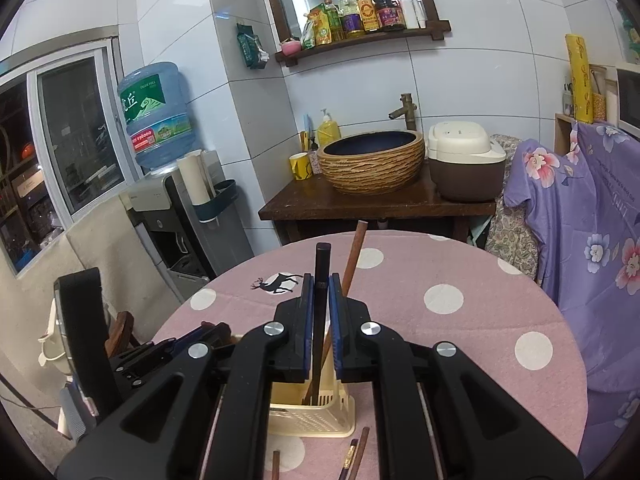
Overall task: Organize utensils
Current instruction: 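Lower both utensils into the holder and open both tools, then move both tools back toward the remaining chopsticks and spoon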
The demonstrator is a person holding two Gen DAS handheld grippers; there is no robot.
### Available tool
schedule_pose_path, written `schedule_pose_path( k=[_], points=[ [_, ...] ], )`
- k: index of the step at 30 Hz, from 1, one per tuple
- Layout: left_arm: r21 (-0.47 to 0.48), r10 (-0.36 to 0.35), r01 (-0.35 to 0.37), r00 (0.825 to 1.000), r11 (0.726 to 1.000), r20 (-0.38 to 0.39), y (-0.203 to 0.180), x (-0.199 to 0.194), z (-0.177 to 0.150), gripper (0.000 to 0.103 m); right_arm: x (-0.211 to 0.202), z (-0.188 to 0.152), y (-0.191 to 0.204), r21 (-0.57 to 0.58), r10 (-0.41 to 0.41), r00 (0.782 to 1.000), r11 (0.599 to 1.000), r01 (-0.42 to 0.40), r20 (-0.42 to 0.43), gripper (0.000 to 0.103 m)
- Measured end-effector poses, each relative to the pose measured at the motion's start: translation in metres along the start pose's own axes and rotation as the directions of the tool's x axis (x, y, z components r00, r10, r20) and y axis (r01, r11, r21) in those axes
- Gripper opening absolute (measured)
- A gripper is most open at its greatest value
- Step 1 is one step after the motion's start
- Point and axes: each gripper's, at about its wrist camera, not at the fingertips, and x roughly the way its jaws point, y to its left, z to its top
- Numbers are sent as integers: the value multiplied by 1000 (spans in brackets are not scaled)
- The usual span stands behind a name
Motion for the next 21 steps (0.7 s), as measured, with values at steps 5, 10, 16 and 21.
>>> schedule_pose_path(
  k=[5,10,16,21],
  points=[
    [1,-21,21,1000,1000,10,1,-7,-1,20,1,-1,-6,18,-8,1000,1000,8,10,8],
    [0,-31,32,995,999,97,1,-38,-10,70,-6,-7,-9,-2,-19,999,1000,19,33,31],
    [21,-12,9,988,1000,151,7,-72,-39,96,-30,-29,-16,3,-27,998,1000,27,60,59],
    [0,16,-16,994,1000,108,23,-81,-72,98,-43,-65,-19,-51,-41,999,998,42,19,67]
  ],
)
